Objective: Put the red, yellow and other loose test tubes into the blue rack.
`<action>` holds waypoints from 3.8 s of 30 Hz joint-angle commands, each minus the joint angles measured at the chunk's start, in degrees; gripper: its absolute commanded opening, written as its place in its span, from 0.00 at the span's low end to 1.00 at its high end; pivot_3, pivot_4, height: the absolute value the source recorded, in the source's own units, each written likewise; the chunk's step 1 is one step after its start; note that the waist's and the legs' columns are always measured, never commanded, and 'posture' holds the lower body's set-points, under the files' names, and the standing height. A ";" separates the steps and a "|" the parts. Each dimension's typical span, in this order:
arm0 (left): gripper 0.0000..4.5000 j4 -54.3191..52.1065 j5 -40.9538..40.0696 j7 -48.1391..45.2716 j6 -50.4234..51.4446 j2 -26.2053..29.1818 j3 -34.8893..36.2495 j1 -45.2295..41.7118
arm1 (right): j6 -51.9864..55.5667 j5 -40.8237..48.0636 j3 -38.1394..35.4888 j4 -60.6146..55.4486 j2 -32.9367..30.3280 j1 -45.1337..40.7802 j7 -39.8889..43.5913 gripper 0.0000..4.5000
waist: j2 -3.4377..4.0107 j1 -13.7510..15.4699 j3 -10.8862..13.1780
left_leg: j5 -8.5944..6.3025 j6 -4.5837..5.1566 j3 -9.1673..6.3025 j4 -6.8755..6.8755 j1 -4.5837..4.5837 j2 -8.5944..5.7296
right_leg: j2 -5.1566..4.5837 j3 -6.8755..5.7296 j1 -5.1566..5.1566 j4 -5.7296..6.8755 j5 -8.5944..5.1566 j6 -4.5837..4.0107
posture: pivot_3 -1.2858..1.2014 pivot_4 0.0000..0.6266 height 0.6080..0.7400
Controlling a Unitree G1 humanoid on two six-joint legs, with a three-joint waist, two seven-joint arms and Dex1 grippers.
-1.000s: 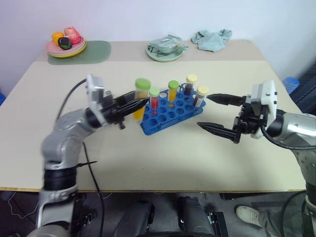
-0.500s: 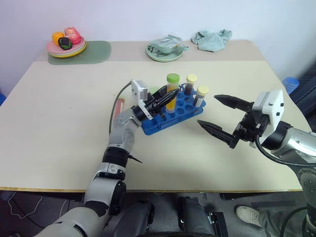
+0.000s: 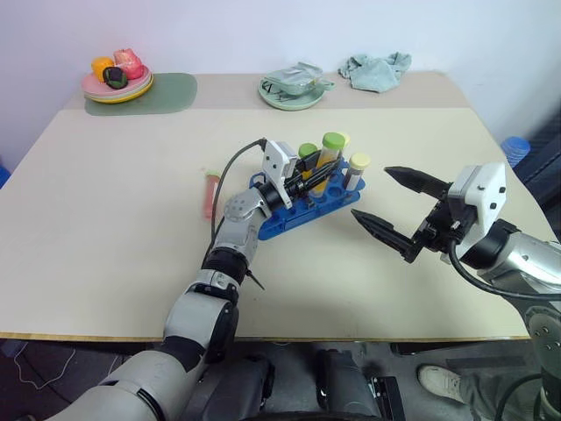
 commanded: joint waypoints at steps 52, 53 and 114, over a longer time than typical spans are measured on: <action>0.26 -5.22 0.57 0.99 0.00 -0.46 -1.82 2.26 | 1.81 4.31 -9.92 -6.56 -1.29 11.44 -3.87 1.00 | -0.02 -0.01 -0.02 | -0.02 0.04 0.01 0.00 0.05 0.00 | 0.01 0.01 0.06 -0.01 0.00 0.01 | 0.52 0.24 1.00; 0.26 -4.77 0.63 0.83 -0.05 -0.20 -1.72 2.12 | 1.73 4.23 -9.81 -6.49 -1.28 11.37 -3.85 1.00 | -0.02 -0.01 -0.02 | -0.02 0.04 0.01 0.00 0.05 0.00 | 0.01 0.01 0.06 -0.01 0.00 0.01 | 0.52 0.24 1.00; 0.26 -7.83 11.00 18.68 -2.79 -3.12 -6.77 6.81 | 0.55 4.27 -9.79 -6.36 -1.73 12.29 -3.91 1.00 | -0.02 0.05 -0.02 | -0.02 0.04 0.02 0.00 0.05 0.01 | 0.01 0.02 0.06 -0.01 0.00 0.01 | 0.52 0.24 1.00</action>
